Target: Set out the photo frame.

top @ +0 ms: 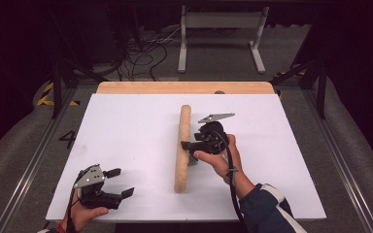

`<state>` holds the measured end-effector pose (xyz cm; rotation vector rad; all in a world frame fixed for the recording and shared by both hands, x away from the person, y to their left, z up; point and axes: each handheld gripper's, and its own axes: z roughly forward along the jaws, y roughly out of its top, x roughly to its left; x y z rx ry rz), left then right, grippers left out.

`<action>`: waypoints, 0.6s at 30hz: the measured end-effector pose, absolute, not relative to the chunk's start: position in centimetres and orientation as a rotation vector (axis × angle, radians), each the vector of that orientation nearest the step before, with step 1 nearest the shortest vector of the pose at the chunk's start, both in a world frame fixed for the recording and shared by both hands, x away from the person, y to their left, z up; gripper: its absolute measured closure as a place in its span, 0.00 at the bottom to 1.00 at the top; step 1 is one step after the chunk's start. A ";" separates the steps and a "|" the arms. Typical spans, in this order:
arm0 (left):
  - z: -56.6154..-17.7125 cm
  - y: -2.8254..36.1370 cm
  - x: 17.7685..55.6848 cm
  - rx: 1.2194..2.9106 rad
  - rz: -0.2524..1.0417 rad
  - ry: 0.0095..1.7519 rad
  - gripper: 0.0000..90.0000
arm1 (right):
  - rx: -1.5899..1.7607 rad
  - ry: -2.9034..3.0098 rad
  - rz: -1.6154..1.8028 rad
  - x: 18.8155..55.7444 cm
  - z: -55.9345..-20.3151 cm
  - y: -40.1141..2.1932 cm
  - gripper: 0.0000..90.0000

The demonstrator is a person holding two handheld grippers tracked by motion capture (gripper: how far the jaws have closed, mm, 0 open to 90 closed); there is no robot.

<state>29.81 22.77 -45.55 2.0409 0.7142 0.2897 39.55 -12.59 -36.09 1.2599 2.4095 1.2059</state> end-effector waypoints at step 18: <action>-46.7 22.7 29.5 2.166 0.313 0.698 0.15 | 1.336 2.373 1.256 39.3 -35.7 -13.5 0.37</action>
